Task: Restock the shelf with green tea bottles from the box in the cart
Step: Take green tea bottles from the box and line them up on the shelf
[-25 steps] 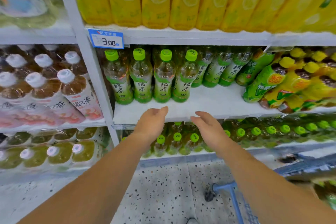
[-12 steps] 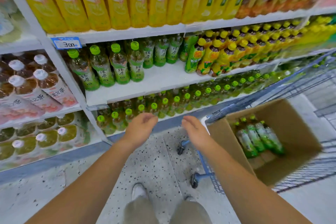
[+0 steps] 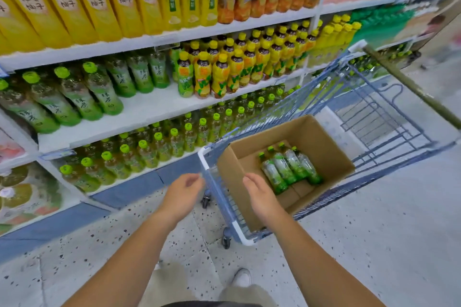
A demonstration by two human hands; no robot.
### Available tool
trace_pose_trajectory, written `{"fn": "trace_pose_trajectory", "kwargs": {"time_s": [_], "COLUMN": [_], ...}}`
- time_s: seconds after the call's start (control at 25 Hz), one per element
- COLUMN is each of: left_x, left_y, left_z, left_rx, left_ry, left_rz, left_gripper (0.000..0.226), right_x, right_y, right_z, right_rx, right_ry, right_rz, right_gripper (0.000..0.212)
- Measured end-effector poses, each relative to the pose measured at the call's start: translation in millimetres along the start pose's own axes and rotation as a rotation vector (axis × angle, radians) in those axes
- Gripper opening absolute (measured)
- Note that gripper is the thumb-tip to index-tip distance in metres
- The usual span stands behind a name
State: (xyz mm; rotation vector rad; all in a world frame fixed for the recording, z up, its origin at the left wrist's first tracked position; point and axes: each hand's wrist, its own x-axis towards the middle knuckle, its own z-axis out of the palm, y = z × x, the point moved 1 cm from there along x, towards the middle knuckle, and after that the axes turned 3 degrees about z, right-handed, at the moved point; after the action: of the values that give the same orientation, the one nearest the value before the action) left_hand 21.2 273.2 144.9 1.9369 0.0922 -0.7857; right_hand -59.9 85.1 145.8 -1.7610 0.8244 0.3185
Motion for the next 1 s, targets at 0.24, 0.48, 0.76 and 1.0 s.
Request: {"fn": "trace_pose_trajectory", "kwargs": {"time_s": [0.24, 0.48, 0.76, 1.0], "left_x": [-17, 11, 125, 219], "left_y": [17, 30, 30, 4], "left_z": [115, 194, 256, 308], "left_rx": [-0.078, -0.122, 0.065, 0.316], "left_ry": [-0.053, -0.150, -0.233, -0.273], "left_rz": [-0.046, -0.074, -0.093, -0.180], "left_gripper": [0.039, 0.038, 0.045, 0.038], "right_x": [8, 45, 150, 255], "right_y": [64, 91, 117, 148], "right_z": [-96, -153, -175, -186], "right_rx": [-0.023, -0.159, -0.236, -0.364], "right_ry": [-0.001, 0.010, 0.063, -0.021], "right_rz": [0.103, 0.197, 0.286, 0.316], "right_gripper": [0.048, 0.046, 0.046, 0.051]}}
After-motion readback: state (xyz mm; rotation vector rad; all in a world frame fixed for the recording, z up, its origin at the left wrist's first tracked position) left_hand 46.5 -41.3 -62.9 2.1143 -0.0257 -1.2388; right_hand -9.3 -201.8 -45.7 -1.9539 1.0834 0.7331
